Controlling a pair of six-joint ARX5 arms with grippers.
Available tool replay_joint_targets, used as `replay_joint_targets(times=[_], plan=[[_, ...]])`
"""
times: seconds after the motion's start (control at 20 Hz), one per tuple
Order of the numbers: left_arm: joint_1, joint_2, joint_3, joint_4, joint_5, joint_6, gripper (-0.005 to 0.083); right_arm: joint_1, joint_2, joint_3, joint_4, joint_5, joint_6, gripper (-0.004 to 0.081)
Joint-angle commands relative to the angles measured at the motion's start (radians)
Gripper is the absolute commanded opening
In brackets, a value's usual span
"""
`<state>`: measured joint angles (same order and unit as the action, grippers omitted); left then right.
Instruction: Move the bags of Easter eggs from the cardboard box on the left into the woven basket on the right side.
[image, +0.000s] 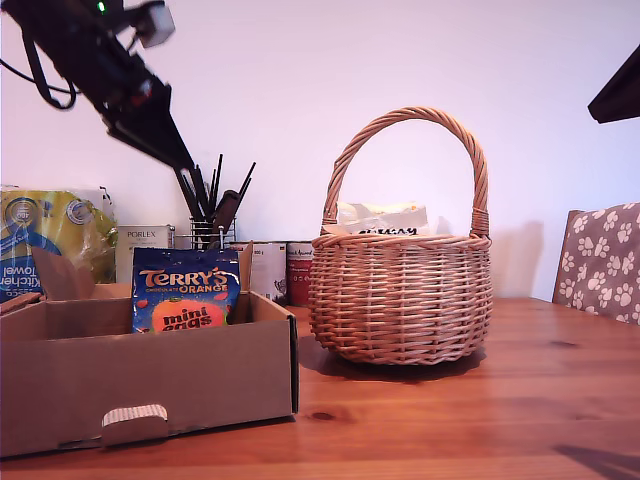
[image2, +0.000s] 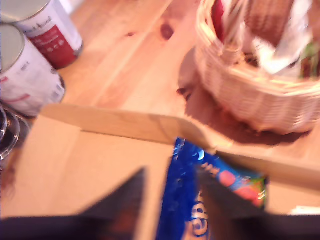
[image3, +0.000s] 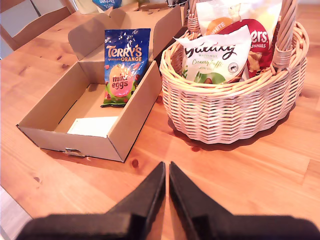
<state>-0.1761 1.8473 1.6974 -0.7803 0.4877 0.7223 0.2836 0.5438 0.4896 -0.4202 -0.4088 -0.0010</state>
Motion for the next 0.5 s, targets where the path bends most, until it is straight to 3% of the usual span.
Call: replay_joint_targets(times=[0.0,0.45], plan=[[-0.003,0.067,-0.007,0.014,0.000,0.047,0.0784,0.004,0.003,0.007,0.005,0.000,0.000,-0.0013],[0.000,0.185,-0.007,0.060,0.001,0.117,0.0783,0.004,0.010,0.007,0.012,-0.055,-0.001,-0.0013]])
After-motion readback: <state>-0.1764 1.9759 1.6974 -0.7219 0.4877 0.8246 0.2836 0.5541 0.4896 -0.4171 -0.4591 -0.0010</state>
